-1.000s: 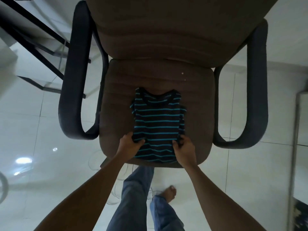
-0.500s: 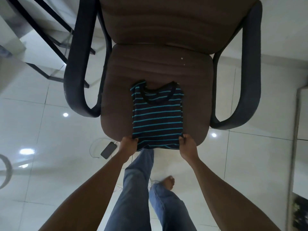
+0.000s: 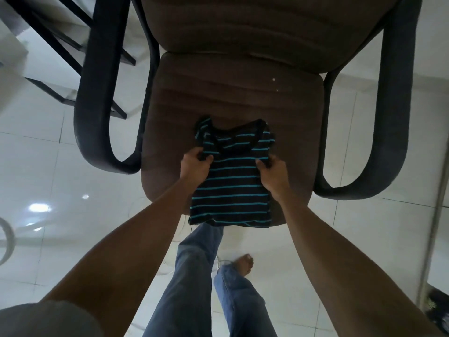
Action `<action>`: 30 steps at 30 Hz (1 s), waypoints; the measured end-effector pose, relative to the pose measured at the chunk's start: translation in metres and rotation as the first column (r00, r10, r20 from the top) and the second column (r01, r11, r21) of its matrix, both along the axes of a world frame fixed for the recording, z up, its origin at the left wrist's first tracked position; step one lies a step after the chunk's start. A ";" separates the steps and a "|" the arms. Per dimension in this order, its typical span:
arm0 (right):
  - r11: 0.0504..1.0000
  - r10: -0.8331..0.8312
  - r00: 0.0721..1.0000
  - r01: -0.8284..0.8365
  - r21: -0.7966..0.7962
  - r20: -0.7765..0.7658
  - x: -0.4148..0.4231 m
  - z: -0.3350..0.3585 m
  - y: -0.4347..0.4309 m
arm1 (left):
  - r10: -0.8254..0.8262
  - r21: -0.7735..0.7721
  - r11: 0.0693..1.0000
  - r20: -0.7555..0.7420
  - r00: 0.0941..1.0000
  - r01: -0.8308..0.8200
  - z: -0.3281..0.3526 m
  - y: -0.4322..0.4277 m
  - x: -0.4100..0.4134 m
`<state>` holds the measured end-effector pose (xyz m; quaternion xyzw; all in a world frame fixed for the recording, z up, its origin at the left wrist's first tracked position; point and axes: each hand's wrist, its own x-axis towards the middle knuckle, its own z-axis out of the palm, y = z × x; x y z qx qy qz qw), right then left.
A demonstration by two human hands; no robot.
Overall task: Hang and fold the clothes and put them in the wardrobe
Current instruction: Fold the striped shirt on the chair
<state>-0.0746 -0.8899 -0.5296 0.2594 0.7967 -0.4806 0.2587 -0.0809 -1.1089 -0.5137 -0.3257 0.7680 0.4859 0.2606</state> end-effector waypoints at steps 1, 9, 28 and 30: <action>0.998 -0.036 0.999 0.037 -0.045 0.019 -0.005 -0.002 0.000 | 0.044 0.092 0.995 0.040 0.998 -0.048 -0.002 0.003 -0.004; 0.973 -0.199 0.977 0.207 -0.103 0.075 -0.012 0.002 0.011 | 0.302 0.198 0.925 0.134 0.944 -0.324 -0.005 0.006 -0.013; 0.994 -0.105 0.979 0.105 -0.011 -0.177 -0.031 -0.006 0.010 | 0.242 0.141 0.962 -0.047 0.969 -0.233 -0.019 0.005 -0.050; 0.996 -0.088 0.977 0.084 -0.031 -0.194 -0.032 -0.011 0.013 | 0.312 0.252 0.922 -0.029 0.950 -0.295 -0.020 0.004 -0.052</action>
